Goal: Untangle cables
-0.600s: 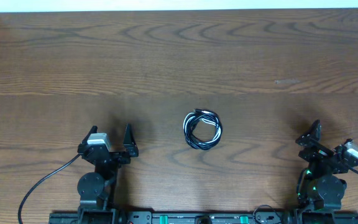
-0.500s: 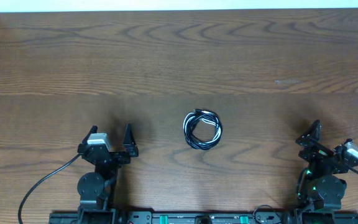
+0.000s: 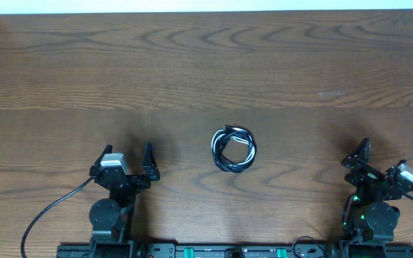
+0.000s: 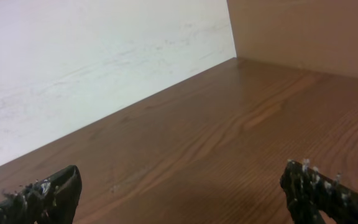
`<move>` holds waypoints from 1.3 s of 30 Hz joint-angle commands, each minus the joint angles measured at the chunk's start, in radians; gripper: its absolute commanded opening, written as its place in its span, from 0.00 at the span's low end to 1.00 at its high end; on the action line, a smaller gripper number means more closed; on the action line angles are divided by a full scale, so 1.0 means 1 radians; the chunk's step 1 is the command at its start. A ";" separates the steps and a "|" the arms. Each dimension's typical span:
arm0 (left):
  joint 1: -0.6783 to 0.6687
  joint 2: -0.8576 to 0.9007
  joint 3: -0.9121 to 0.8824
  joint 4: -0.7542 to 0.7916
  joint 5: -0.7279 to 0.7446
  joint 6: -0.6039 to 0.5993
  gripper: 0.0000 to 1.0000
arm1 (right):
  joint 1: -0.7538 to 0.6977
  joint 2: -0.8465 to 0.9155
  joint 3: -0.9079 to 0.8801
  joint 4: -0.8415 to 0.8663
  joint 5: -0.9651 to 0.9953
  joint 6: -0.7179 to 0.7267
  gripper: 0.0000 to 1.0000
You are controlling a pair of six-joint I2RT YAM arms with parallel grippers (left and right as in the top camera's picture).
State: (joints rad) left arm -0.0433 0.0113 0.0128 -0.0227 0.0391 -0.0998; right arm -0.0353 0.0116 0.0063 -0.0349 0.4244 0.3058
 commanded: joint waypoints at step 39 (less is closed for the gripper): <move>-0.006 -0.001 -0.008 -0.043 -0.021 -0.040 0.99 | -0.005 -0.006 -0.001 0.016 0.003 0.008 0.99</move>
State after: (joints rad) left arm -0.0433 0.0113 0.0128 -0.0216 0.0391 -0.1055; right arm -0.0353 0.0116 0.0063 -0.0303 0.4240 0.3065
